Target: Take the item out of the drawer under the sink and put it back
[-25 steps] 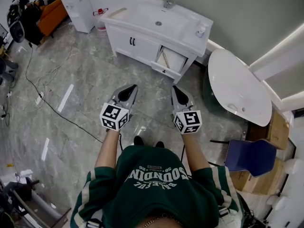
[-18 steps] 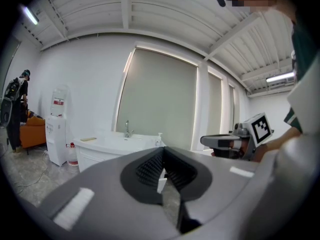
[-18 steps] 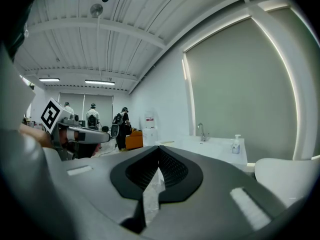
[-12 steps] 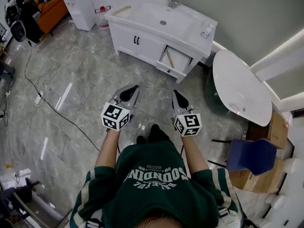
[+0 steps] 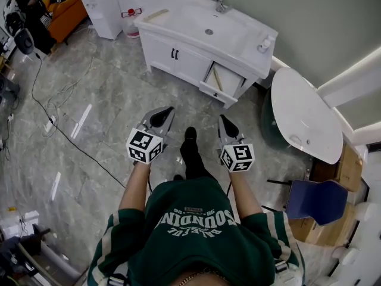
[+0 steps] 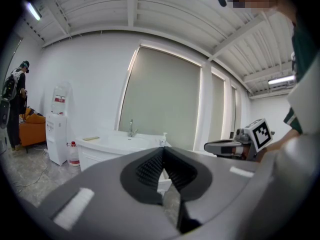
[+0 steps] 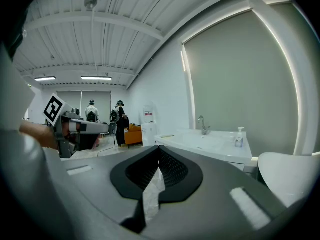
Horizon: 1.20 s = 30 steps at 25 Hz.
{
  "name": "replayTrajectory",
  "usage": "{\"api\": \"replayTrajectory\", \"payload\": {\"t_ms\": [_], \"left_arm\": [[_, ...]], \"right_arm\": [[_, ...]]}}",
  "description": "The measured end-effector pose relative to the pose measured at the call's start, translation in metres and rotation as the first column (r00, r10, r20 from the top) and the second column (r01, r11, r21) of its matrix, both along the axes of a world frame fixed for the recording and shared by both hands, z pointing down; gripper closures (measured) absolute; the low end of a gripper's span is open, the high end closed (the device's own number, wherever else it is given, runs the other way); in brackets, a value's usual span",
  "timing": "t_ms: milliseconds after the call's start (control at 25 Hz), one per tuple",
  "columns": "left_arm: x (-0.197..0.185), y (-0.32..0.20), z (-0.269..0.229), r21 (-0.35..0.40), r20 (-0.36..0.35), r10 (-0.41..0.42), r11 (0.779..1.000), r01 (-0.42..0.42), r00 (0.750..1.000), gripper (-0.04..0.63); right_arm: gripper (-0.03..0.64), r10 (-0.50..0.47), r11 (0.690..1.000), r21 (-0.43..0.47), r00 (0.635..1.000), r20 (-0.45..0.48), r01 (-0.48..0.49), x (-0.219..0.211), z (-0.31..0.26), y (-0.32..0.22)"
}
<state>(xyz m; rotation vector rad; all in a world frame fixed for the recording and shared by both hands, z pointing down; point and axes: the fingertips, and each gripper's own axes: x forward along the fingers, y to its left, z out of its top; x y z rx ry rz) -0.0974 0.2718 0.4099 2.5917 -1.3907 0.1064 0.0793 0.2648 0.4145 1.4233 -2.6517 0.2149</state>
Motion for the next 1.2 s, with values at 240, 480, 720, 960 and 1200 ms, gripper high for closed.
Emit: {"api": "replayTrajectory", "payload": {"t_ms": [240, 480, 720, 960, 1200], "left_arm": [[0.001, -0.054, 0.003, -0.003, 0.014, 0.009, 1.0, -0.009, 1.0, 0.546], [-0.002, -0.125, 0.007, -0.016, 0.032, 0.022, 1.0, -0.021, 0.999, 0.546], [0.004, -0.22, 0.009, -0.027, 0.033, 0.02, 0.999, -0.019, 0.999, 0.546], [0.007, -0.318, 0.014, -0.05, 0.023, 0.0, 0.999, 0.002, 1.0, 0.546], [0.017, -0.373, 0.014, -0.076, 0.012, 0.004, 0.997, -0.004, 1.0, 0.546]], "right_arm": [[0.614, 0.007, 1.0, -0.009, 1.0, 0.014, -0.007, 0.0, 0.008, -0.055], [0.614, 0.018, 0.999, -0.032, 0.999, 0.027, -0.017, -0.005, 0.019, -0.124], [0.614, 0.004, 1.0, -0.028, 1.0, 0.025, -0.004, -0.004, 0.016, -0.223], [0.614, -0.015, 1.0, -0.024, 1.0, 0.022, 0.015, 0.003, 0.007, -0.321], [0.614, 0.001, 1.0, -0.01, 1.0, 0.013, -0.001, 0.018, -0.004, -0.378]]}}
